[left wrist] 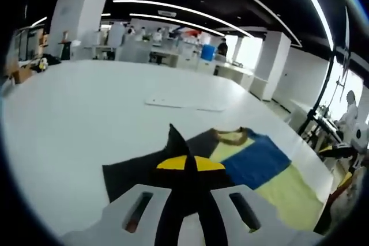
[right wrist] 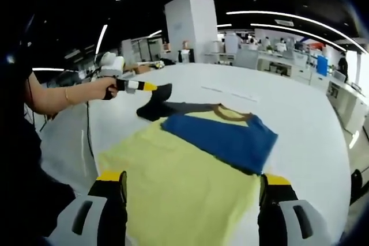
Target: Fold the garment on the visible template until the final outline fits inside the template.
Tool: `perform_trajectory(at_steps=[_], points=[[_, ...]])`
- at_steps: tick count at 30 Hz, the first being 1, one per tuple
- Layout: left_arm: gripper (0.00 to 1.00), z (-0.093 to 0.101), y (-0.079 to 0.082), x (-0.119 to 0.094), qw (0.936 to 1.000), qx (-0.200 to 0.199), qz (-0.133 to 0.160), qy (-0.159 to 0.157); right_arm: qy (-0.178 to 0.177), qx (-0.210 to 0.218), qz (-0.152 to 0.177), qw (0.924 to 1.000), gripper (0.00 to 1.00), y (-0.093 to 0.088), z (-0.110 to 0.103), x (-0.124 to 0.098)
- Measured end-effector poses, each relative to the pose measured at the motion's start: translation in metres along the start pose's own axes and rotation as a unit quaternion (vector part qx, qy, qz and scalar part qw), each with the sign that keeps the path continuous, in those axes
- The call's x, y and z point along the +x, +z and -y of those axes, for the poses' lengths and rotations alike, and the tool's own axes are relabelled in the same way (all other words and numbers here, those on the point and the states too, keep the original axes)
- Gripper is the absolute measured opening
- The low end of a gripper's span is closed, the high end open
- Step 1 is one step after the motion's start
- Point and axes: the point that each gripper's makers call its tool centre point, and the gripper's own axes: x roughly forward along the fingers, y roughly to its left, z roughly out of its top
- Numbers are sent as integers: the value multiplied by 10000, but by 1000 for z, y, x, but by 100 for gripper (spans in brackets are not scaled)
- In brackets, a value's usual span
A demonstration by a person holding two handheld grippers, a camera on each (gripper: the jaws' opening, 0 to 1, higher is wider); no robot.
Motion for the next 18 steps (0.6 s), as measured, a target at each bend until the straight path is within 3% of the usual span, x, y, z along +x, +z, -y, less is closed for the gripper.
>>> perform_trajectory(at_steps=[6,9,18], points=[[0,15,10,8,9998,-18,97,-197,65,-159,-145,9997,95,-4,-2,0],[0,25,14,14,9992,-163,143,-336,-84,-237,-149,9996,93,-5,3,0],[0,50,16,25,9985,-99,111,-521,-217,-301,-288,9989,94,-14,8,0]])
